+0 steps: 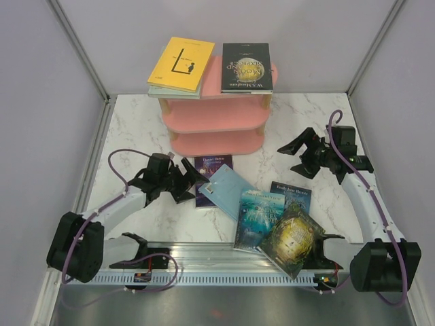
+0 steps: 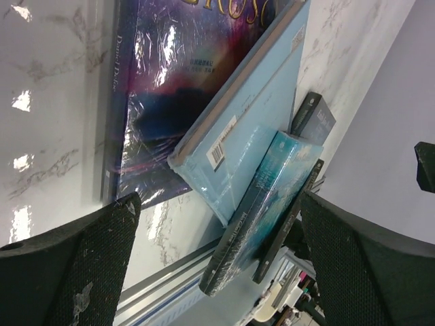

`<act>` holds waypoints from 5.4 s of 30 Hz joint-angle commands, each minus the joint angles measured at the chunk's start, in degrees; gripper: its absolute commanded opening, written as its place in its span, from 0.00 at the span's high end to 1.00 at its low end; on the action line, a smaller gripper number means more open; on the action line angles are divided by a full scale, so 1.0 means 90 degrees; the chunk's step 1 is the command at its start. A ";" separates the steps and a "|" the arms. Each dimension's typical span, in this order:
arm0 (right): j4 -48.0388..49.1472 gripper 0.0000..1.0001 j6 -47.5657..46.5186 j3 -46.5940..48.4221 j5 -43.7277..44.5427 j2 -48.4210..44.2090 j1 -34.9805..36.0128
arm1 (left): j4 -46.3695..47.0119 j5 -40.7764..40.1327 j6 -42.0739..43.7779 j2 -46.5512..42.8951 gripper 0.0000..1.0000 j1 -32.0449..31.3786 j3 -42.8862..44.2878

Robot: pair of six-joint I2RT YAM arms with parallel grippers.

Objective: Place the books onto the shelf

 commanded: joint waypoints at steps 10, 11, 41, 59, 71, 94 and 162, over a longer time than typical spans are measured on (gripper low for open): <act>-0.0006 0.03 -0.0295 0.0144 -0.0031 0.0231 0.0066 | 0.2626 -0.0244 -0.0895 0.1158 0.03 -0.0346 -0.0522; -0.0007 0.03 -0.0314 0.0145 -0.0031 0.0241 0.0066 | 0.2860 -0.0253 -0.0934 0.1266 0.04 -0.0414 -0.0513; 0.1935 0.02 0.0085 0.0740 -0.1135 0.0788 0.1677 | 0.2210 0.2606 -0.0428 -0.0588 0.98 0.1703 0.0706; 0.2951 0.02 0.0641 0.0165 -0.1641 0.1150 0.2439 | 0.3604 0.4171 -0.1198 -0.1057 0.98 0.1734 0.1509; 0.4755 0.02 0.1686 -0.0763 -0.1799 -0.0051 0.2596 | 0.4522 0.3897 -0.1872 -0.0891 0.98 0.1734 0.1167; 0.7923 1.00 0.3563 -0.1272 -0.2716 -0.0559 0.2937 | 0.2513 0.3117 -0.0819 -0.0374 0.86 0.1529 0.2084; 0.0511 1.00 0.1014 0.8377 -0.2423 0.4723 0.0702 | -0.2704 0.1954 0.1565 -0.2415 0.02 0.3042 0.2398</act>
